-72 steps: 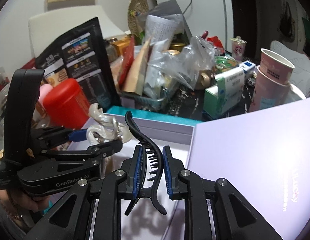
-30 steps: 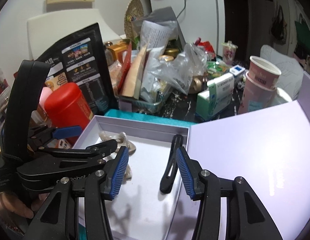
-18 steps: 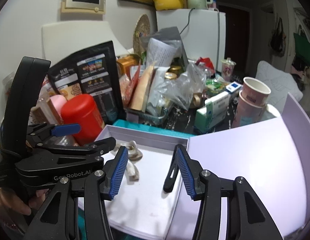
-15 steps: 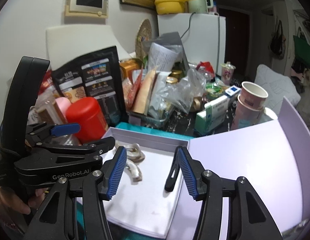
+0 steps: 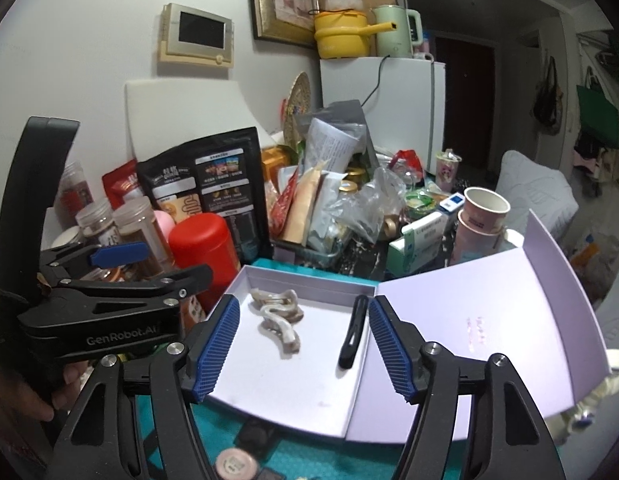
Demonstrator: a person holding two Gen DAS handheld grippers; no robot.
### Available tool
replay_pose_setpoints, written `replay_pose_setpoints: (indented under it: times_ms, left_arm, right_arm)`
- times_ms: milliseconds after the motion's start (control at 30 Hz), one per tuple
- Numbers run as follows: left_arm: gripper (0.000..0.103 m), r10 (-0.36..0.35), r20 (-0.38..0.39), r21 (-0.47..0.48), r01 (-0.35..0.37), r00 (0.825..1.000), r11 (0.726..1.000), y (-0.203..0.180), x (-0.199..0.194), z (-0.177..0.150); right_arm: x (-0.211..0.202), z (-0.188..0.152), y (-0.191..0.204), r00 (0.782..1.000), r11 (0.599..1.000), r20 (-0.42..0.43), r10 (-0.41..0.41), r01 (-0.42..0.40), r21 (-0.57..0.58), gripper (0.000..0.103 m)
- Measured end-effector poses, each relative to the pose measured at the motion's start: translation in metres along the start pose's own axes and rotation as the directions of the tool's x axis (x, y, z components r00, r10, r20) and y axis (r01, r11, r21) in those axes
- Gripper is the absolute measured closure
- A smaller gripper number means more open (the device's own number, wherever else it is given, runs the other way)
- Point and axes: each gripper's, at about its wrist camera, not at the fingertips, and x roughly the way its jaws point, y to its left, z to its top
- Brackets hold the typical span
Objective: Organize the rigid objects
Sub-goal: 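Raise both tools out of the box and back over the mat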
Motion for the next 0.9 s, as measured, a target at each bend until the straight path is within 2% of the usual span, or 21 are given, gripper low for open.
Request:
replay_pose_setpoints:
  times_ms: [400,900]
  left_arm:
    - [0.022,0.006,0.057,-0.006,-0.005,0.998,1.0,0.005,-0.047,-0.025]
    - [0.022,-0.018,0.037,0.029,0.017,0.999,0.999,-0.007,-0.081,-0.083]
  right_arm:
    - [-0.044,-0.019,0.015,0.999,1.0,0.029,-0.019,0.019,-0.021,0.028]
    - [-0.078,-0.069,0.032,1.0,1.0,0.002,-0.027,0.027,-0.013,0.028]
